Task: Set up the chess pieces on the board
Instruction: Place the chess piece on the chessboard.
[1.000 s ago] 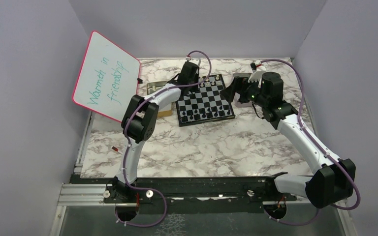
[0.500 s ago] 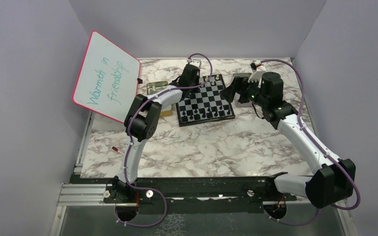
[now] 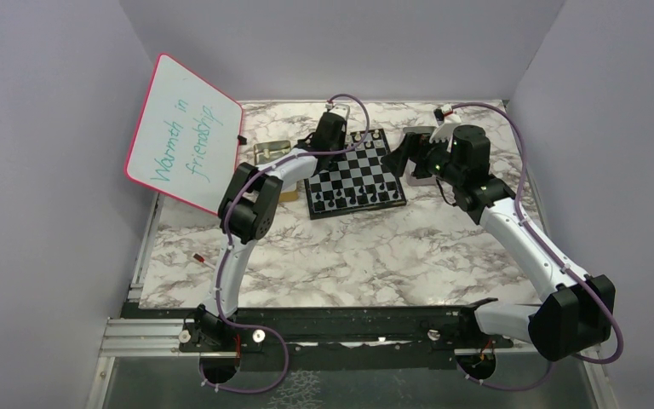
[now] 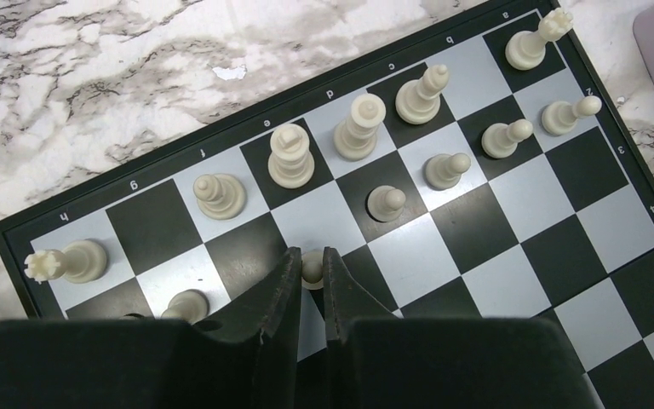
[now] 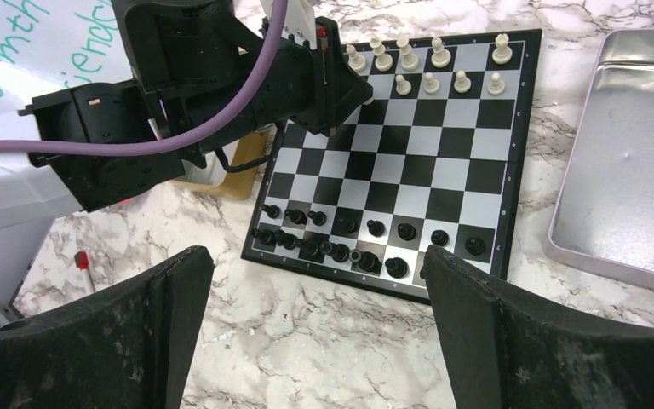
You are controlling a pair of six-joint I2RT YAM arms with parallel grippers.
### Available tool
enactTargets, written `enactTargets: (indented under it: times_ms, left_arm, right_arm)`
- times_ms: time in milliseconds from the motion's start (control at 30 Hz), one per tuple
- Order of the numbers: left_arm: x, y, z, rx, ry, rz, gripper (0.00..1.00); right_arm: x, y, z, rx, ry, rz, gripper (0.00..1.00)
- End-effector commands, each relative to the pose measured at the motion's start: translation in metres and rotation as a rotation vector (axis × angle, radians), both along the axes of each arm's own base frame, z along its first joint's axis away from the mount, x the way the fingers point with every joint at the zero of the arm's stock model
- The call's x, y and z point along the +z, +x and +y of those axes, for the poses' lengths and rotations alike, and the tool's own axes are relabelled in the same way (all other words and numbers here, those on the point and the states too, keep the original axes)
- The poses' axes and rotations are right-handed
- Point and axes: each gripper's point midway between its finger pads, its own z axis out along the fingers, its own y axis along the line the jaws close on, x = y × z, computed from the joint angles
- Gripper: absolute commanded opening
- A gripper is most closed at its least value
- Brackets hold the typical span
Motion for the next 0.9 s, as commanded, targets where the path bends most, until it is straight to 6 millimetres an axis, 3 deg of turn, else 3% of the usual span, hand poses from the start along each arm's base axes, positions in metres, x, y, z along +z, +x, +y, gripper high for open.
enactTargets:
  times_ms: [0,867]
  left_arm:
    - [0.002,0.009,-0.005,0.001,0.002,-0.029,0.15]
    - [-0.01,0.019,-0.003,0.021,0.027,-0.03,0.16]
  right_arm:
    - [0.002,0.005,-0.003,-0.02,0.005,-0.02,1.0]
    - [0.002,0.003,0.0,-0.003,0.018,-0.02,1.0]
